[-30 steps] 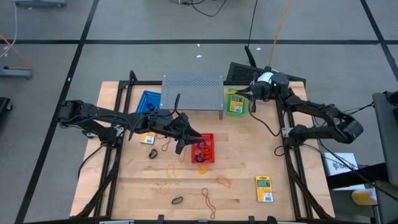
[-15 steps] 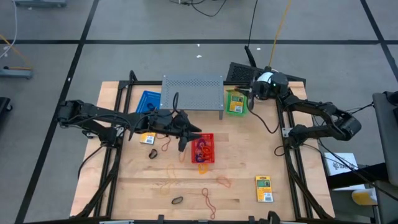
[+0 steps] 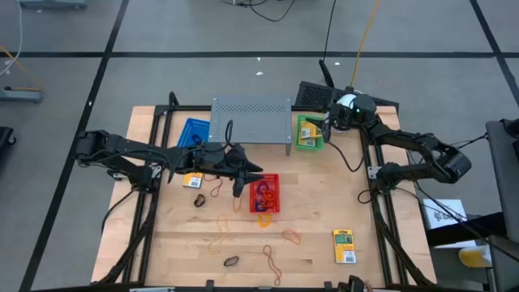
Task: Pick & Place Office Desk Supplies
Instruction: Put the bottom right yellow crayon box into the green basket
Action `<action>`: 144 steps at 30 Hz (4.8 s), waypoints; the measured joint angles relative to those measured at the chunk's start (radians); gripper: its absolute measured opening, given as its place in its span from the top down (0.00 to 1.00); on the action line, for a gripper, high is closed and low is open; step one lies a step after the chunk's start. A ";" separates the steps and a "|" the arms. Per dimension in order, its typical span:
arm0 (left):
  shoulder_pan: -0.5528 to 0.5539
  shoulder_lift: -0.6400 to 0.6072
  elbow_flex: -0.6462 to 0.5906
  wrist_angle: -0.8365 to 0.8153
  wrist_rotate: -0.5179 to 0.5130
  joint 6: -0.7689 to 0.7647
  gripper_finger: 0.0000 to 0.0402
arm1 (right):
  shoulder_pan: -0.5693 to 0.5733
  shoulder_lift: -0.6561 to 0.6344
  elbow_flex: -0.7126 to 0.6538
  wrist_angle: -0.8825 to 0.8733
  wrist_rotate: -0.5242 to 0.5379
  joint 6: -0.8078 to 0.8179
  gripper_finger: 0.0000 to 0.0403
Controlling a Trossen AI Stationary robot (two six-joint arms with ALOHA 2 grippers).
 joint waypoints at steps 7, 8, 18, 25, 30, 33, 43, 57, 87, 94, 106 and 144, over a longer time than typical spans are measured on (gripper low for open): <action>0.000 0.000 0.000 0.000 -0.001 0.000 0.63 | 0.017 -0.003 0.000 0.012 -0.003 0.114 0.54; 0.000 0.000 0.000 0.000 -0.001 0.000 0.63 | 0.026 -0.003 0.000 0.014 -0.003 0.130 0.54; 0.000 0.000 0.000 0.000 -0.020 0.051 0.63 | 0.261 -0.004 0.000 0.041 -0.107 0.339 0.58; -0.034 0.000 0.000 0.005 0.122 0.212 0.63 | 0.617 -0.004 0.000 0.061 0.053 0.469 0.60; -0.093 0.001 0.000 0.045 0.134 0.258 0.63 | 0.892 -0.004 0.000 0.060 0.344 0.427 0.60; -0.120 0.001 0.001 0.094 0.089 0.302 0.63 | 1.021 -0.003 0.000 0.060 0.540 0.388 0.60; -0.124 0.001 0.001 0.205 -0.052 0.458 0.63 | 1.214 -0.003 0.000 0.034 0.870 0.383 0.62; -0.073 0.052 0.001 0.268 -0.141 0.512 0.63 | 1.208 0.077 0.000 -0.230 1.019 0.358 0.62; -0.062 0.072 0.001 0.317 0.097 0.396 0.63 | 1.494 -0.112 0.156 -1.270 0.593 1.453 0.62; -0.069 0.072 0.001 0.302 0.098 0.367 0.63 | 1.532 -0.110 0.117 -1.258 0.602 1.535 0.62; -0.065 0.072 0.000 0.324 0.098 0.370 0.63 | 1.552 -0.113 -0.162 -0.804 0.537 1.708 0.62; -0.081 0.072 0.000 0.310 0.097 0.367 0.63 | 1.664 -0.109 -0.246 -0.648 0.435 1.855 0.99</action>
